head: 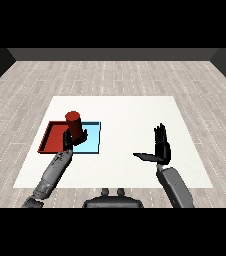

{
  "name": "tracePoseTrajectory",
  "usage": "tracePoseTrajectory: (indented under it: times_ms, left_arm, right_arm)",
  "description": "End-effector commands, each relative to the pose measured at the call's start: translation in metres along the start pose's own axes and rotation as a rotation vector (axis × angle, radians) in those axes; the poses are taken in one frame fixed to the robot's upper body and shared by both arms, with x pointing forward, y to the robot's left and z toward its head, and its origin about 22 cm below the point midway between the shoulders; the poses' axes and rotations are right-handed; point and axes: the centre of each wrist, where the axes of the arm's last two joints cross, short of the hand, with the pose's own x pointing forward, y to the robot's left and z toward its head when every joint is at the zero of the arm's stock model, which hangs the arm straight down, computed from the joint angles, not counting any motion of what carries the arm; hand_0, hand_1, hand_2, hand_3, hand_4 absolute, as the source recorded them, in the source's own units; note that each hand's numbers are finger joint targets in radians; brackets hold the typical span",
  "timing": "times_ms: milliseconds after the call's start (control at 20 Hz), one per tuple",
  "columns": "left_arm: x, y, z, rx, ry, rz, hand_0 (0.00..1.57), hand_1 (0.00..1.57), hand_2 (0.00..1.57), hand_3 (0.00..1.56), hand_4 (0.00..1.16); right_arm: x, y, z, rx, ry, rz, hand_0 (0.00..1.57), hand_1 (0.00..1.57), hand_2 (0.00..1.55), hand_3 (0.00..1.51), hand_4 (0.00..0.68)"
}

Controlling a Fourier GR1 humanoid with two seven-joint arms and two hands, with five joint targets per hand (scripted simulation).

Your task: Pick the red can and put it in the red box

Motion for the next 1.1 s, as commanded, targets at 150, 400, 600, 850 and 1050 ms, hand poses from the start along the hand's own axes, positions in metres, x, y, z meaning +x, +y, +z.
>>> tracePoseTrajectory:
  times_ms: [150, 400, 600, 850, 1050]
  left_arm:
    - [-0.026, 0.081, -0.035, 0.117, 0.113, -0.078, 1.57, 1.57, 1.57, 1.49, 1.12]
    - [-0.061, 0.097, -0.045, 0.117, 0.24, -0.258, 1.57, 1.57, 1.56, 1.47, 1.1]
    - [-0.063, 0.105, -0.073, 0.14, 0.327, -0.3, 1.57, 1.57, 1.56, 1.47, 1.06]
    - [-0.09, 0.092, -0.053, 0.124, 0.426, -0.377, 1.55, 1.55, 1.46, 1.43, 1.01]
    - [-0.098, 0.079, -0.047, 0.126, 0.607, -0.468, 0.65, 0.65, 0.7, 0.0, 0.64]
  right_arm:
    - [-0.002, -0.039, 0.021, -0.051, 0.052, 0.104, 0.0, 0.0, 0.0, 0.0, 0.0]
    - [-0.01, -0.048, -0.004, -0.094, 0.092, 0.128, 0.0, 0.0, 0.0, 0.0, 0.0]
    - [-0.023, -0.05, -0.011, -0.086, 0.096, 0.17, 0.0, 0.0, 0.0, 0.0, 0.0]
    - [-0.039, -0.041, -0.014, -0.096, 0.134, 0.1, 0.0, 0.0, 0.0, 0.0, 0.0]
    - [-0.045, -0.041, -0.004, -0.092, 0.135, 0.106, 0.0, 0.0, 0.0, 0.0, 0.0]
